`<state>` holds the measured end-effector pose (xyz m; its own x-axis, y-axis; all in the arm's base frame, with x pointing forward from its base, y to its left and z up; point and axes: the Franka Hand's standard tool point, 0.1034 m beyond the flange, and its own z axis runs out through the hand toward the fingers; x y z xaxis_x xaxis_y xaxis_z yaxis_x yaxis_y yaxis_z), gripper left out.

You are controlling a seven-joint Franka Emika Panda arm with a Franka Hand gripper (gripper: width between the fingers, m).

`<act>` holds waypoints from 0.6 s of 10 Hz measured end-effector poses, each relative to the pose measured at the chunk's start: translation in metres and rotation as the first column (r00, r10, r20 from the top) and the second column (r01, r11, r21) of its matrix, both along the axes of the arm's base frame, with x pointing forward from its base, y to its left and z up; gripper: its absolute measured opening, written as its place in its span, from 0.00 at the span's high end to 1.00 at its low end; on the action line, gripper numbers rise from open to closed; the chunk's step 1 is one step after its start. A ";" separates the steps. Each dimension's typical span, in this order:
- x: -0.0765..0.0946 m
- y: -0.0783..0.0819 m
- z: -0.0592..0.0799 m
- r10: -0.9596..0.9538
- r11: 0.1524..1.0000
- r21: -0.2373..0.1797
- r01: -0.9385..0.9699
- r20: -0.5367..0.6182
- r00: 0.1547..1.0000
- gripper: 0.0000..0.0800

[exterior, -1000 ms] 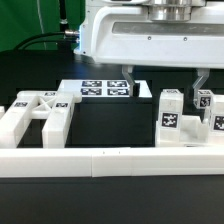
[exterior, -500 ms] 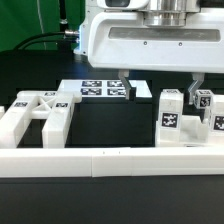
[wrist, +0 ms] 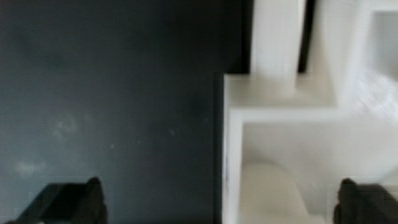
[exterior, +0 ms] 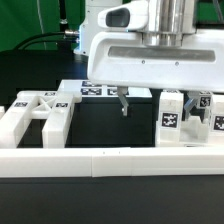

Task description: Assemble chair

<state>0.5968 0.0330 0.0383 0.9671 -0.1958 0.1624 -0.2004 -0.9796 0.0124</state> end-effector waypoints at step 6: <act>-0.004 0.004 -0.032 0.017 1.000 -0.021 -0.016 0.021 1.000 0.19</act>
Offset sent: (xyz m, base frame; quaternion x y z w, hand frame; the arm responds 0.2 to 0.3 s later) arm -0.0027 0.0035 -0.0295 -0.0129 0.0449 -0.0039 0.9989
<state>0.5923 0.0366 0.0064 0.9665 -0.1763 0.1868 -0.1847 -0.9824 0.0289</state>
